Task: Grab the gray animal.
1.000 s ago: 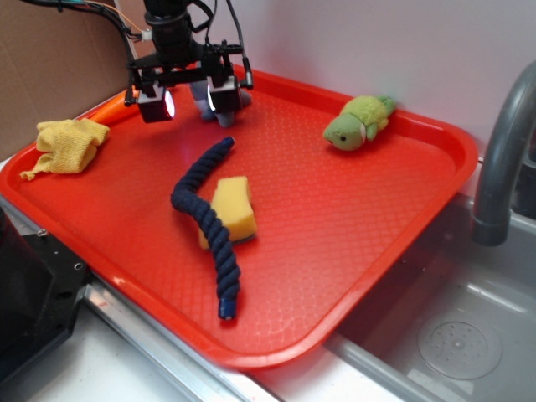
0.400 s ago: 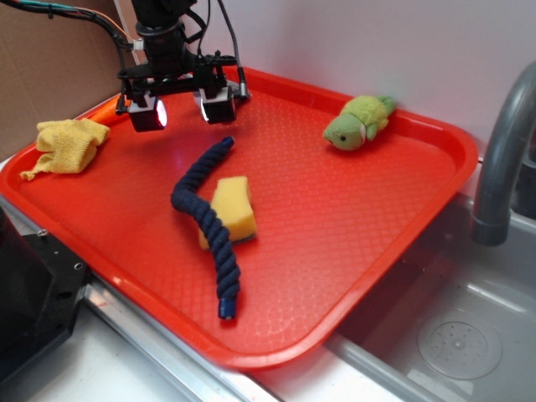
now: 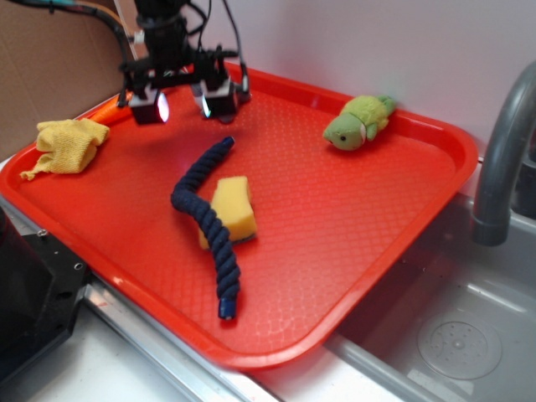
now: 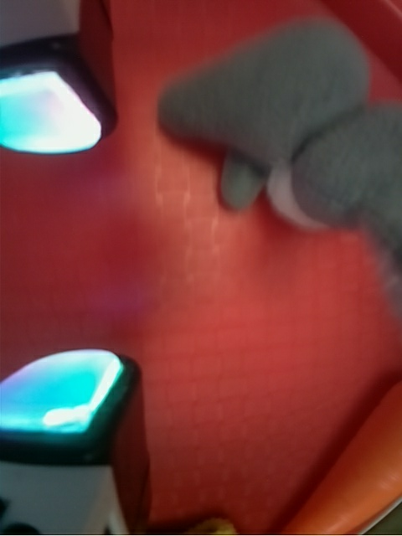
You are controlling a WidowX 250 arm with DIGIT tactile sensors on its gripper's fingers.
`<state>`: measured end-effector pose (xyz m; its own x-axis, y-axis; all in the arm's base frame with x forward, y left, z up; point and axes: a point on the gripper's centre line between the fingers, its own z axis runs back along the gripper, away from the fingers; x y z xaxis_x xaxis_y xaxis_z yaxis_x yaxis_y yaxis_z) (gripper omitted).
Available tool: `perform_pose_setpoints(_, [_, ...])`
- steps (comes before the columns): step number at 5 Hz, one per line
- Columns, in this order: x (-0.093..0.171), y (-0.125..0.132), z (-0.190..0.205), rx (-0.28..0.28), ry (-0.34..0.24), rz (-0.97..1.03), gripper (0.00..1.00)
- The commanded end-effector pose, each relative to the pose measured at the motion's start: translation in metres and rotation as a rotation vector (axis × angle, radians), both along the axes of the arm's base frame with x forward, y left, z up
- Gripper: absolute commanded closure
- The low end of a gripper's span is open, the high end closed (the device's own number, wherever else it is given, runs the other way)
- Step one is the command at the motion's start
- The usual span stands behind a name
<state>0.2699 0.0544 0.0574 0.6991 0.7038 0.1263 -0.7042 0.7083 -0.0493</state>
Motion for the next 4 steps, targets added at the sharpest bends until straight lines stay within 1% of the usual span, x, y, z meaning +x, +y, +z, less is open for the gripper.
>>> perform_pose_setpoints(1, [0.032,0.025,0.014,0.026,-0.113,-0.008,0.00])
perform_pose_setpoints(2, [0.046,0.033,0.001,0.030,-0.127,-0.004,0.00])
perform_pose_setpoints(3, [0.054,0.039,-0.014,0.012,-0.099,0.002,0.00])
perform_pose_setpoints(4, [0.048,0.042,-0.023,-0.056,-0.041,0.021,1.00])
